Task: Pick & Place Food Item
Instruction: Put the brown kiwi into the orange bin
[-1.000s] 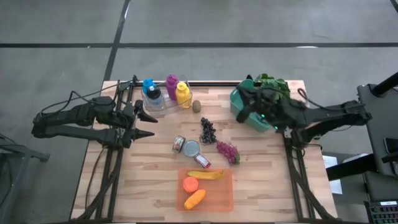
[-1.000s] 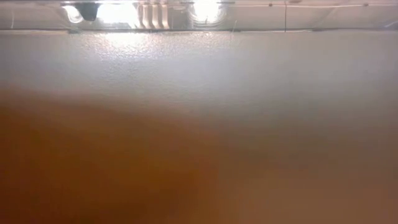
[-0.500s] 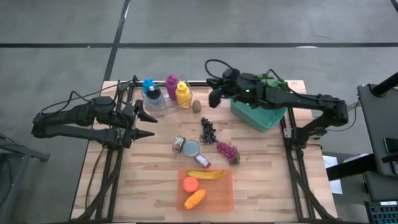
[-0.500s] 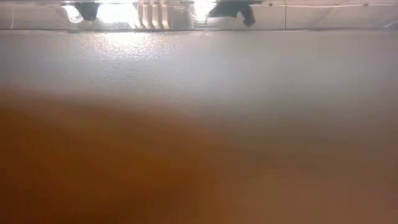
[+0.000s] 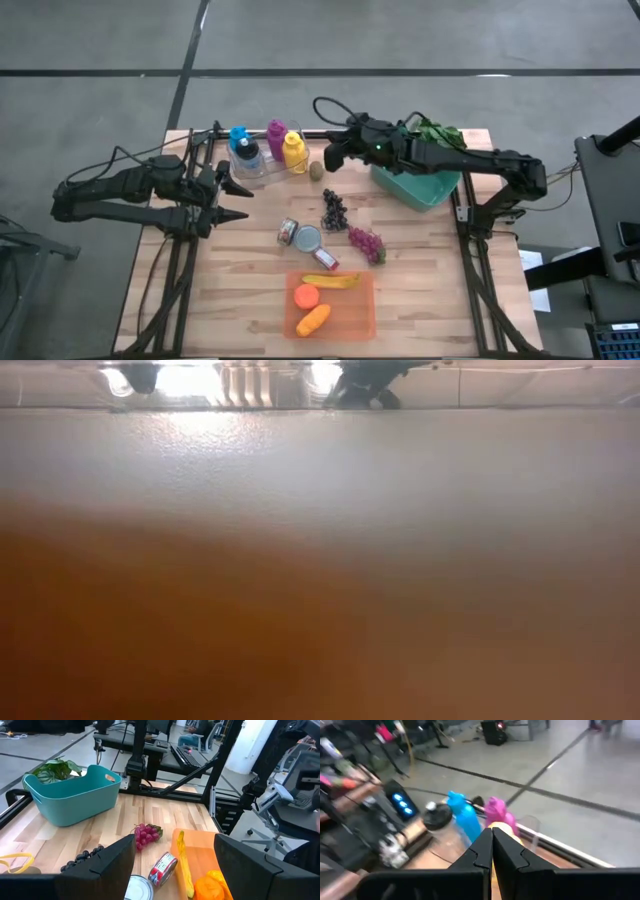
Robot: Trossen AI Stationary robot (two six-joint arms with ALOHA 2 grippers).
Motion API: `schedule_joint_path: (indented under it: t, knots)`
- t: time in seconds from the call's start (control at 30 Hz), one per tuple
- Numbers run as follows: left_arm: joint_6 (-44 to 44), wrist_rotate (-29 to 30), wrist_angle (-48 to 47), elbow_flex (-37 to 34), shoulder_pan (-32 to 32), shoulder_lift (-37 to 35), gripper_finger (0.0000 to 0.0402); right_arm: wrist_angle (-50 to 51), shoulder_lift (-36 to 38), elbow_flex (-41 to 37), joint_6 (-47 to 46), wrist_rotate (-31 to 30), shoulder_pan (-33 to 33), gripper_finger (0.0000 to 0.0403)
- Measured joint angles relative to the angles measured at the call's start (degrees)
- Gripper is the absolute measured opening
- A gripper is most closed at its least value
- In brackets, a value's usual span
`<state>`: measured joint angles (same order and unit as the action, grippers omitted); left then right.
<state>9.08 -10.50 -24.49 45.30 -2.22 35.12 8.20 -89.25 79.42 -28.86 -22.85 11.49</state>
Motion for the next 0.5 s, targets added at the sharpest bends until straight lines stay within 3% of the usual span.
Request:
schedule_joint_path:
  t: [0.3, 0.5]
  knots:
    - [0.0, 0.0, -0.35, 0.0, 0.02, 0.02, 0.0275, 2.14, -6.89, -0.09, -9.81, 1.49, 1.99, 0.0008]
    - [0.0, -0.02, -0.49, 0.0, 0.02, 0.0, 0.0275, 1.39, -12.35, -0.04, -10.7, 1.89, 1.9, 0.0008]
